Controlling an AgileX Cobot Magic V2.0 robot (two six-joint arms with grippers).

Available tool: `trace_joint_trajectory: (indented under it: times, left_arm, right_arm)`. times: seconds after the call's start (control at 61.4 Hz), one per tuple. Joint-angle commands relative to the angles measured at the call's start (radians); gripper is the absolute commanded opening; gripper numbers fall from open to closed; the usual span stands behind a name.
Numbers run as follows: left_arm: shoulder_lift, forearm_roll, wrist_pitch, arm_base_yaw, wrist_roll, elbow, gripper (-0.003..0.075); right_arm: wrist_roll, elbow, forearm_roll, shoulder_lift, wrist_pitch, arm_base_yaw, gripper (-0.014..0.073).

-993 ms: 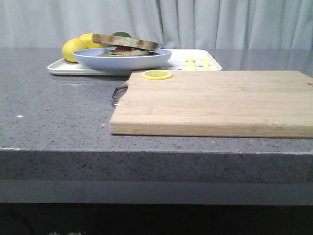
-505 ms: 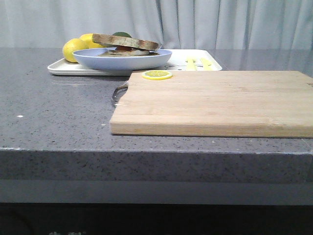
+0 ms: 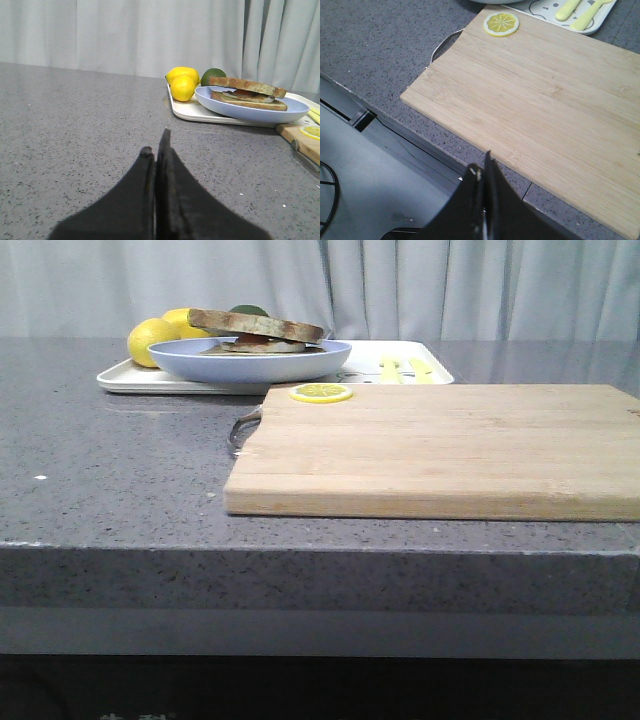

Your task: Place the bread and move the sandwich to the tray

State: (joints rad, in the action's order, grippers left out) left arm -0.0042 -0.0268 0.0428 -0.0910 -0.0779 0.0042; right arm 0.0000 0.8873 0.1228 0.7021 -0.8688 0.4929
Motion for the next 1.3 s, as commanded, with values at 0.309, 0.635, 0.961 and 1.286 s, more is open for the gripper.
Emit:
trace_joint_trajectory:
  times: [0.309,0.635,0.961,1.286]
  left_arm:
    - [-0.023,-0.009,-0.084,-0.002,0.001,0.001,-0.002]
    - [-0.023,-0.009,-0.084,-0.002,0.001,0.001,-0.002]
    - [-0.023,-0.009,-0.084,-0.002,0.001,0.001,-0.002]
    - [-0.023,-0.009,-0.084,-0.002,0.001,0.001,-0.002]
  right_arm:
    - [-0.007,0.021,-0.002,-0.002,0.059,0.0,-0.0068]
    - [-0.007,0.006,-0.042,-0.033,0.074,-0.036,-0.0068]
    - [-0.015,-0.357,-0.077,-0.398,0.539,-0.421,-0.0067]
    - [-0.015,-0.761,-0.047,-0.665,0.869,-0.504,-0.0067]
